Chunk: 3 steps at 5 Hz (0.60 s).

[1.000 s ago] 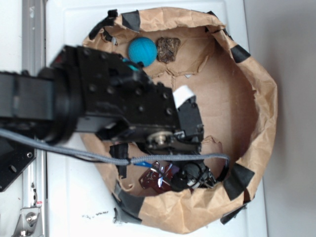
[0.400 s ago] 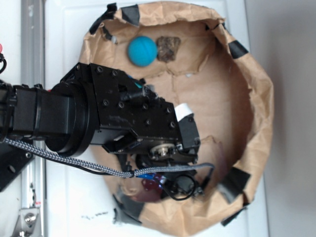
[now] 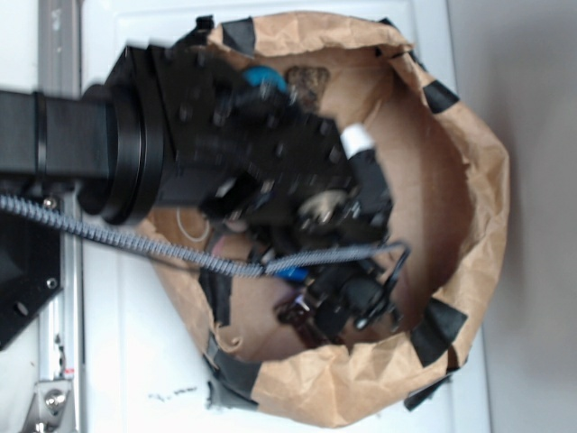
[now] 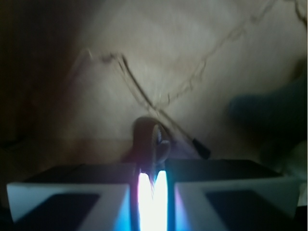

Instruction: Grab the silver keys.

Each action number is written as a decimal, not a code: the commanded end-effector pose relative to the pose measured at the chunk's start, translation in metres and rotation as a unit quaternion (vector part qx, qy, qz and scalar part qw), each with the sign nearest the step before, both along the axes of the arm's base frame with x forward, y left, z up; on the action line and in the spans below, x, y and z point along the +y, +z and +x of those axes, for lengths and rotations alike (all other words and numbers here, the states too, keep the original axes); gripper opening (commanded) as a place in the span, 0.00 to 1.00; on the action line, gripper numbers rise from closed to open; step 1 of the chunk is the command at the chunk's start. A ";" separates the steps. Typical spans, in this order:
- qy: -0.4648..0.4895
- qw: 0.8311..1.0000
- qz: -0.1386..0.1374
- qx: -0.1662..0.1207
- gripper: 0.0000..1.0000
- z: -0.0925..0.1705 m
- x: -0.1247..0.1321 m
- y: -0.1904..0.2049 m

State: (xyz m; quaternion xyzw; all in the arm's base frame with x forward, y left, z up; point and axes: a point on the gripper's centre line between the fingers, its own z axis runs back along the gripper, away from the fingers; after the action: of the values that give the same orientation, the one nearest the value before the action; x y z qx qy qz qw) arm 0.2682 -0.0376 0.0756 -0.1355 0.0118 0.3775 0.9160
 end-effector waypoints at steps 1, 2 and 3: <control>0.025 0.996 -0.021 -0.087 0.00 0.009 0.065 0.098; -0.023 0.993 0.037 -0.110 0.00 -0.010 0.044 0.077; -0.029 0.993 0.020 -0.115 0.00 -0.016 0.044 0.089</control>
State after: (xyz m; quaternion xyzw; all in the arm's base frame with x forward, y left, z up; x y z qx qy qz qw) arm 0.2523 0.0027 0.1421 -0.1488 -0.0647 0.3286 0.9304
